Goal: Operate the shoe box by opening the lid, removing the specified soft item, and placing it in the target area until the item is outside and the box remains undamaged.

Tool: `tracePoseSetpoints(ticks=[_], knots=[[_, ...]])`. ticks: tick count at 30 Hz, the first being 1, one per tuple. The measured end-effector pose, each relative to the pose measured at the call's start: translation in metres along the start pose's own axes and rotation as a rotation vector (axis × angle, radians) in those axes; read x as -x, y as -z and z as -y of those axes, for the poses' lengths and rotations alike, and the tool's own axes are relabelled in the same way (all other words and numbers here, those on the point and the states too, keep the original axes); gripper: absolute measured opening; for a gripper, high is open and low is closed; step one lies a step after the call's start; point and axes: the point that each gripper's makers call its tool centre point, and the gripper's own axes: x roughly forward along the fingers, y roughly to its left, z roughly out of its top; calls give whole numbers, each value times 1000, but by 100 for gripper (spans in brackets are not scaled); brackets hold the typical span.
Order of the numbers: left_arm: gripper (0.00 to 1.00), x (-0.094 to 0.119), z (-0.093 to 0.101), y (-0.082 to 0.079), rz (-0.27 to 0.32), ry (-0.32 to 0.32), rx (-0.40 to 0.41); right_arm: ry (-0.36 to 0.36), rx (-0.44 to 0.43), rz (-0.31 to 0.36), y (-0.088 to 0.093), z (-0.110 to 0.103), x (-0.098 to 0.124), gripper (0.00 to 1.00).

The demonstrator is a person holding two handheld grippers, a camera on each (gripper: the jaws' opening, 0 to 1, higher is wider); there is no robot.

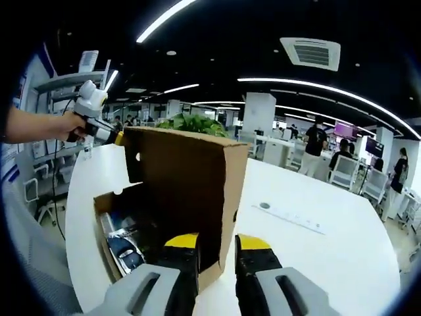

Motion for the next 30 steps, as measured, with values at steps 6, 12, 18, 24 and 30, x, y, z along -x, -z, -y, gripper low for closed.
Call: tracePoseSetpoints(ticks=[6, 12, 18, 24, 30], knots=[[2, -7, -2, -4, 4, 8, -11, 31, -4, -26, 13, 7, -9, 8], [2, -13, -3, -8, 1, 8, -37, 45, -35, -43, 20, 12, -19, 4], [2, -20, -5, -12, -7, 4, -53, 34, -54, -67, 30, 8, -28, 3], [2, -26, -7, -14, -7, 8, -47, 40, -59, -73, 32, 10, -32, 1], [2, -33, -8, -16, -11, 7, -57, 51, -52, -70, 29, 12, -35, 0]])
